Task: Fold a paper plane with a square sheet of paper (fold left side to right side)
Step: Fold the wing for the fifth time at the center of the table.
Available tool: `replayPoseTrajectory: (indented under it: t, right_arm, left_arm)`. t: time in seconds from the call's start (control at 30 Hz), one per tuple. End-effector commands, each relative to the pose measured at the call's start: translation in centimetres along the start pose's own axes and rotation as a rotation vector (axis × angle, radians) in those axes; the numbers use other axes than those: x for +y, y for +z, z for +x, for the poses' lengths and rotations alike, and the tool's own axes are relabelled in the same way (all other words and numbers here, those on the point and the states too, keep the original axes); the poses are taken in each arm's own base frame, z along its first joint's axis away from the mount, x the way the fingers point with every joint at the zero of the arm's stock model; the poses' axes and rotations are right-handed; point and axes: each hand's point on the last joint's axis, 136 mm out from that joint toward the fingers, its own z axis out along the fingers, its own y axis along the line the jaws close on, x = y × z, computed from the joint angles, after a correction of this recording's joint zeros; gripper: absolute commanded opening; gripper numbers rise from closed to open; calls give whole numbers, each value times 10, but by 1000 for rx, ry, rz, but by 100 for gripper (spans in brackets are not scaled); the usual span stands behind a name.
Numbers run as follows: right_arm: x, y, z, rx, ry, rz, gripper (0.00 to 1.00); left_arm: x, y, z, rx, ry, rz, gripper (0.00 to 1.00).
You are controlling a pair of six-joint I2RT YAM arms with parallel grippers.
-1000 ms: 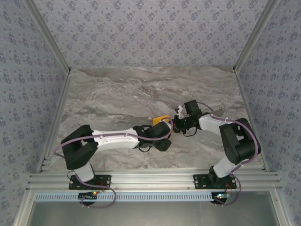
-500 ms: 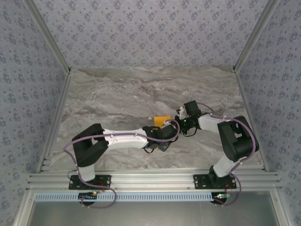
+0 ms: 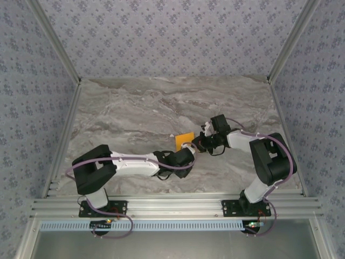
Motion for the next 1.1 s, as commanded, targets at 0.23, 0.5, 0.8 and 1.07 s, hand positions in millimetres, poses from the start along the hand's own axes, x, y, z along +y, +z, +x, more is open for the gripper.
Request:
replayPoseTrajectory:
  t: [0.23, 0.5, 0.8, 1.07]
  right_arm:
    - [13, -3, 1, 26, 13, -23, 2]
    - [14, -2, 4, 40, 14, -38, 3]
    - [13, -2, 4, 41, 1, -32, 12]
    - [16, -21, -7, -46, -53, 5, 37]
  left_arm:
    - [-8, 1, -22, -63, 22, 6, 58]
    - [0, 7, -21, -49, 31, -51, 49]
    - [-1, 8, -19, -44, 37, -45, 34]
    - [-2, 8, -18, -44, 28, -39, 21]
